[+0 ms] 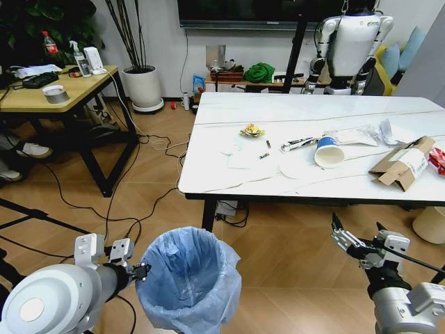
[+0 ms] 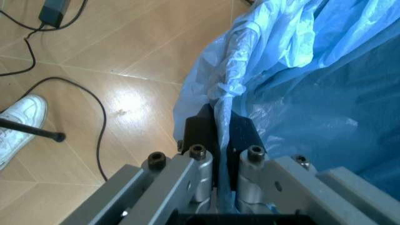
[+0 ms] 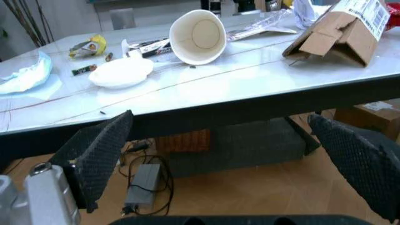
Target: Pick up the trash bin and place the trash from the table into it.
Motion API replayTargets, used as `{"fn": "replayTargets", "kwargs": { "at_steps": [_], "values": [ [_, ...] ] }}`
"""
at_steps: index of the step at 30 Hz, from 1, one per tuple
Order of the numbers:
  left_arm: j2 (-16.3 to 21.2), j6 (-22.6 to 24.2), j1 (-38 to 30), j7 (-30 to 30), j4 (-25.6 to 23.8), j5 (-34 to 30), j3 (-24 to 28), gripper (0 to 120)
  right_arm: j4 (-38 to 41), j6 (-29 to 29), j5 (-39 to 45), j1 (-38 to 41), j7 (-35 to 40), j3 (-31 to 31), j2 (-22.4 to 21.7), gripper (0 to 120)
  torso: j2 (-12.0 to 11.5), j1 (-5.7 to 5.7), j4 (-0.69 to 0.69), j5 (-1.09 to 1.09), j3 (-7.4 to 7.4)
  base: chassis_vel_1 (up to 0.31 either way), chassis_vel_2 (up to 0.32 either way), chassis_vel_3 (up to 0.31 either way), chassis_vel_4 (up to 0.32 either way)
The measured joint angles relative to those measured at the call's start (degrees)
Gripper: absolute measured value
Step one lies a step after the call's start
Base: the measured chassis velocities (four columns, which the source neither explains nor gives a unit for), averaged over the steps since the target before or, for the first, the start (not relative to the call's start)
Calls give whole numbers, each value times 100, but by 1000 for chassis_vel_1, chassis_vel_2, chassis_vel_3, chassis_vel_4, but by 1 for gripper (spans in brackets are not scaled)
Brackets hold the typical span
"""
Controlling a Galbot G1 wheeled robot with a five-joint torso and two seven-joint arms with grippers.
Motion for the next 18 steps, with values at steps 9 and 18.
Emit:
{"fn": "replayTargets", "kwargs": {
  "at_steps": [9, 18],
  "values": [
    [0, 0, 14, 0, 0, 0, 3, 0, 0, 2, 10, 16, 0, 2, 0, 100, 202, 82, 0, 0, 120, 0, 0, 0, 0],
    [4, 0, 15, 0, 0, -16, 18, 0, 0, 2, 33, 37, -5, 13, -2, 100, 459, 190, 0, 0, 269, 0, 0, 0, 0]
  ]
}}
